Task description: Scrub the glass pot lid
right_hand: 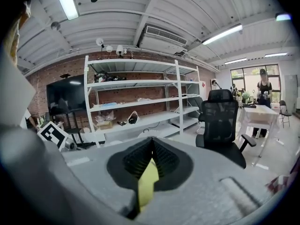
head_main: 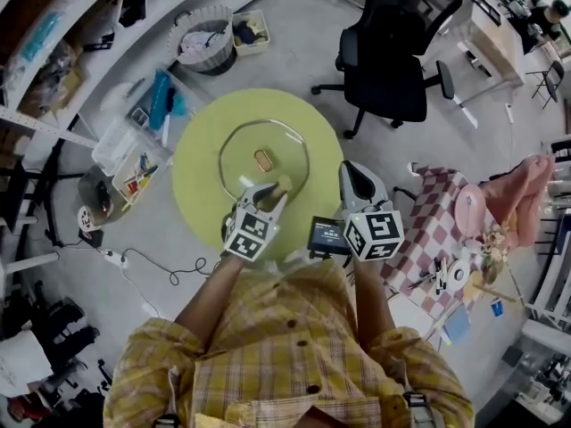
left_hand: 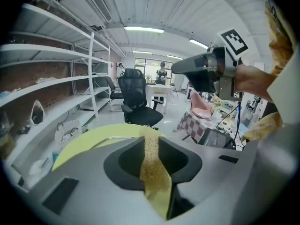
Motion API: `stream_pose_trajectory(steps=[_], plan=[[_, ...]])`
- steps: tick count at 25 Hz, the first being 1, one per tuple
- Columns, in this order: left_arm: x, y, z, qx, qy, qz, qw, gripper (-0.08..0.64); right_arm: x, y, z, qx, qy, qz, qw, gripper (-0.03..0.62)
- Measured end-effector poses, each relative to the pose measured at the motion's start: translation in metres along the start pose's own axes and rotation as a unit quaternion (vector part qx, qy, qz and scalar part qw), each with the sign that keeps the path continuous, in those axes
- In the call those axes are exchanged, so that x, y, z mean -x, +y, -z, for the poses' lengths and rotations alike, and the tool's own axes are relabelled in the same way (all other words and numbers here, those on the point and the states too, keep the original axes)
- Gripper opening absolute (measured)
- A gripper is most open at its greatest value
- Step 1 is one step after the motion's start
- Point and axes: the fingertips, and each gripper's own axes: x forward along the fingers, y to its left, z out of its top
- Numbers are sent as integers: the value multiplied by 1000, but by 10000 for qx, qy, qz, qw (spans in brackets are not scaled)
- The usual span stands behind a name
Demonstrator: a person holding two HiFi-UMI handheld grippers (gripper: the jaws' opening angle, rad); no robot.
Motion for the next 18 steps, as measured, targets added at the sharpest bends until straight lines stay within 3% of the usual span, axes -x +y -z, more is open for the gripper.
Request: stream_pose_trajectory(steps=[4,18], plan=[[13,6,-14,29,-94,-114,9999,95,1,-5,-7,10,-26,100,9999,-2],[72,26,-84,146,-1076,-627,9921,95,6,35,-40,-195,-547,67,9983,-2]])
